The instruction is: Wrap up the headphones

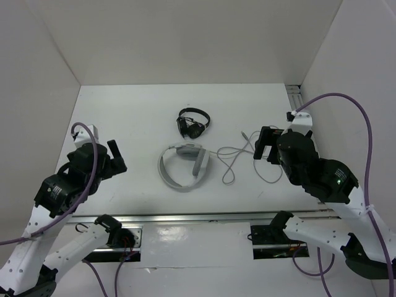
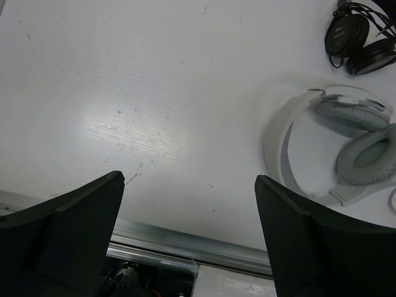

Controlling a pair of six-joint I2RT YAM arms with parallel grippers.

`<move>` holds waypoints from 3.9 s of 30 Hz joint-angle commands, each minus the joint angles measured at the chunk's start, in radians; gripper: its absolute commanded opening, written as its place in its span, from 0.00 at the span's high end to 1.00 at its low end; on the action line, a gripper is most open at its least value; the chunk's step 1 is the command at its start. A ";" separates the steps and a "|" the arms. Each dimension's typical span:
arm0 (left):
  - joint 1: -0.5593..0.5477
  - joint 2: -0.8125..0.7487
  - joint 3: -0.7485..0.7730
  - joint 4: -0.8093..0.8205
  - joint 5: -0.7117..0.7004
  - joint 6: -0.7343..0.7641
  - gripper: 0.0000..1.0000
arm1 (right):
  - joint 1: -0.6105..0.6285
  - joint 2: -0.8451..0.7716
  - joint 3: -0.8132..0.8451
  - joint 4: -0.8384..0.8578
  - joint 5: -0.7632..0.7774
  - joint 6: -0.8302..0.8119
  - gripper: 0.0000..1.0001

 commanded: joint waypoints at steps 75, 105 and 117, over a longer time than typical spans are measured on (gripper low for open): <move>-0.254 0.602 0.937 -0.172 -0.206 0.017 1.00 | -0.020 -0.211 -0.564 1.066 -0.761 -0.340 0.00; 0.030 0.545 0.909 -0.014 0.101 0.169 1.00 | -0.212 0.283 -0.673 1.558 -1.097 -0.300 1.00; -0.228 0.551 0.416 0.317 -0.445 0.454 1.00 | 0.057 0.082 -0.366 0.941 -0.351 -0.497 1.00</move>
